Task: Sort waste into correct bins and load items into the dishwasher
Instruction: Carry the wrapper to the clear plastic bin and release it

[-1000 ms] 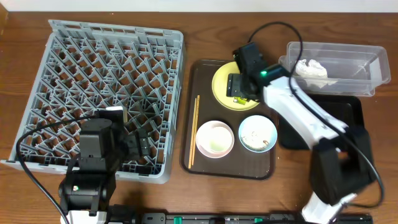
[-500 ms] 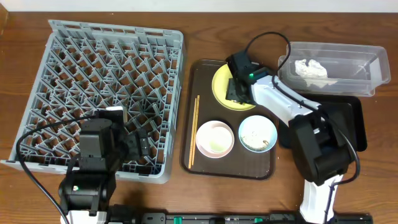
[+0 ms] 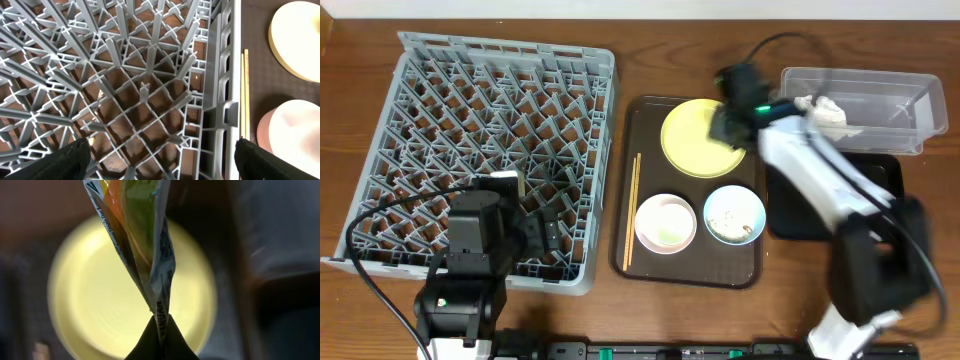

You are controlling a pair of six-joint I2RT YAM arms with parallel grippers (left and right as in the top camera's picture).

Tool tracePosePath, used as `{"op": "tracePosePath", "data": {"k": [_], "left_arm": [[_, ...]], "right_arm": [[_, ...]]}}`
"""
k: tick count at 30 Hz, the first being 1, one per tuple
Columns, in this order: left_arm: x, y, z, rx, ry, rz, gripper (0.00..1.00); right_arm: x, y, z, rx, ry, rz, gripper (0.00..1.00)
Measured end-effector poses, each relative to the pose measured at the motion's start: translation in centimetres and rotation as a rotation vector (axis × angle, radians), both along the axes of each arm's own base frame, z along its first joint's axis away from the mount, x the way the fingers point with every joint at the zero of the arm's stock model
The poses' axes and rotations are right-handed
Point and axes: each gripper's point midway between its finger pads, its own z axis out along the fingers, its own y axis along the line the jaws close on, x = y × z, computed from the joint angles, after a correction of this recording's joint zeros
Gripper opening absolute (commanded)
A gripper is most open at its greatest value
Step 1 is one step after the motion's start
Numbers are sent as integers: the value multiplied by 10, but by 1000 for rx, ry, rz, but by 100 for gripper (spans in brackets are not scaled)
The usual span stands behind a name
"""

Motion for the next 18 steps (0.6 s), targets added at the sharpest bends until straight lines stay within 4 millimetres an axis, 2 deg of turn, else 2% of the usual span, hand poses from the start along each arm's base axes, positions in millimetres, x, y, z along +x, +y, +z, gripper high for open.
{"op": "tracePosePath", "data": {"k": [1, 2, 4, 6, 8, 10, 11, 12, 14, 18], "left_arm": [[0, 0, 0, 1, 0, 0, 93], [0, 0, 0, 0, 0, 0, 92], [0, 0, 0, 0, 0, 0, 92], [0, 0, 0, 0, 0, 0, 92], [0, 0, 0, 0, 0, 0, 92], [0, 0, 0, 0, 0, 0, 92], [0, 0, 0, 0, 0, 0, 92], [0, 0, 0, 0, 0, 0, 92], [0, 0, 0, 0, 0, 0, 92], [0, 0, 0, 0, 0, 0, 93]], "right_arm": [[6, -22, 28, 17, -63, -50, 1], [8, -36, 42, 26, -97, -82, 1], [13, -77, 69, 41, -159, -186, 1], [14, -111, 71, 49, -163, -277, 4], [11, -138, 61, 66, -129, -359, 16], [10, -155, 56, 87, -115, -418, 51], [9, -161, 56, 95, -116, -437, 73], [9, -165, 56, 103, -116, -453, 80], [9, -171, 56, 107, -117, -468, 88], [13, -166, 59, 98, -133, -392, 91]]}}
